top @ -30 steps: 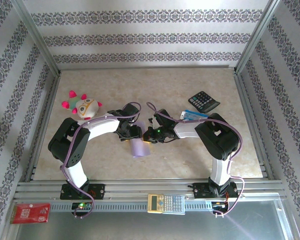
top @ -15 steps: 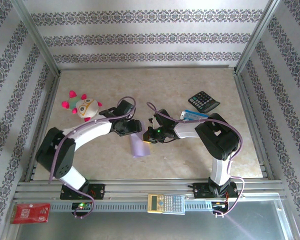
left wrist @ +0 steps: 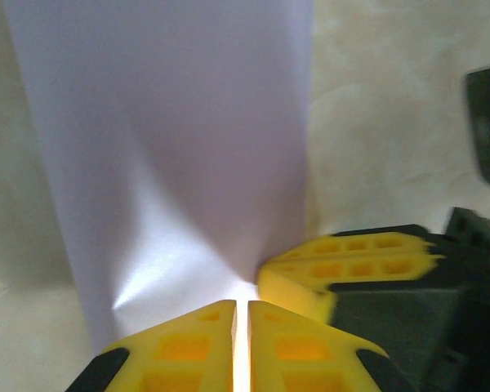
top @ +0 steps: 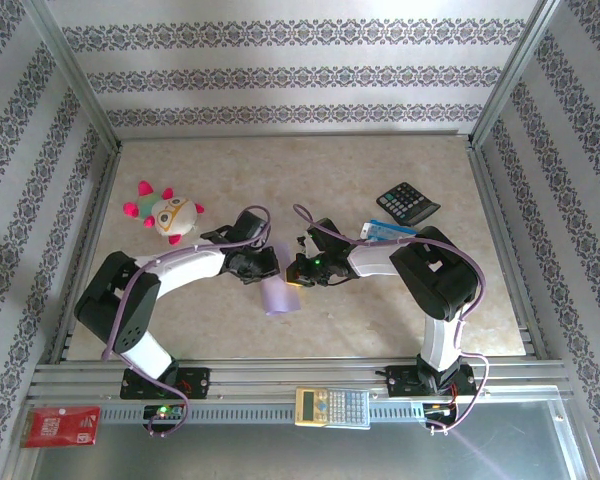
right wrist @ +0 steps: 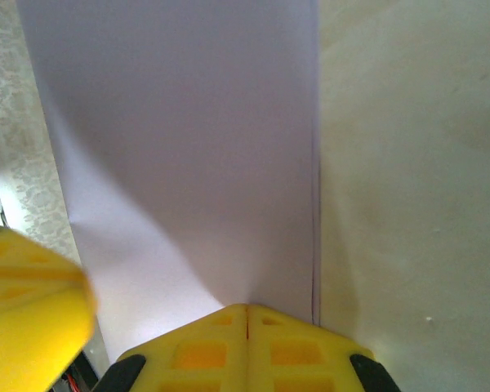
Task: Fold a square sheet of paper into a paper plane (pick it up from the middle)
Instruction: First fold in half a square sheet of paper at the center of the table.
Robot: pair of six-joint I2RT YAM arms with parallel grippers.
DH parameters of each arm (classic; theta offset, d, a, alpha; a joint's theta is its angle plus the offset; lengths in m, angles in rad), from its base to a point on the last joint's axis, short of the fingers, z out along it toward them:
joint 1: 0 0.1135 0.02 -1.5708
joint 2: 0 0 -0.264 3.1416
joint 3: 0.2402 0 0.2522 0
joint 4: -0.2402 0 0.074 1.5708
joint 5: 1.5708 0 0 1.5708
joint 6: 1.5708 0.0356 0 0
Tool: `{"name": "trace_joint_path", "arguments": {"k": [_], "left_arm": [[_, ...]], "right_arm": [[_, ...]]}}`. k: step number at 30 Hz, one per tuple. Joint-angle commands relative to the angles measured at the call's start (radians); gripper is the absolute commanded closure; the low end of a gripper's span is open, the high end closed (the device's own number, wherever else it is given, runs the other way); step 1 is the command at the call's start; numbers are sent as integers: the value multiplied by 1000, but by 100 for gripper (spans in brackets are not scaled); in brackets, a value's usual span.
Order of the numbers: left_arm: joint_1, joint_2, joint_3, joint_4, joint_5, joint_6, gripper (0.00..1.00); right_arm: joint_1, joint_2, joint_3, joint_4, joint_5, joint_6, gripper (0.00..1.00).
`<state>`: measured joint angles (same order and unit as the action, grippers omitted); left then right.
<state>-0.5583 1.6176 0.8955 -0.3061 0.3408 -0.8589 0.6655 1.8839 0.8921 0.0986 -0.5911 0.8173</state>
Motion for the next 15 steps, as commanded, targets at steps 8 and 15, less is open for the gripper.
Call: {"name": "trace_joint_path", "arguments": {"k": [8, 15], "left_arm": [[57, 38, -102, 93, -1, -2, 87], [60, 23, -109, 119, 19, -4, 81]], "right_arm": [[22, 78, -50, -146, 143, 13, 100], [28, 75, -55, -156, 151, 13, 100]]}}
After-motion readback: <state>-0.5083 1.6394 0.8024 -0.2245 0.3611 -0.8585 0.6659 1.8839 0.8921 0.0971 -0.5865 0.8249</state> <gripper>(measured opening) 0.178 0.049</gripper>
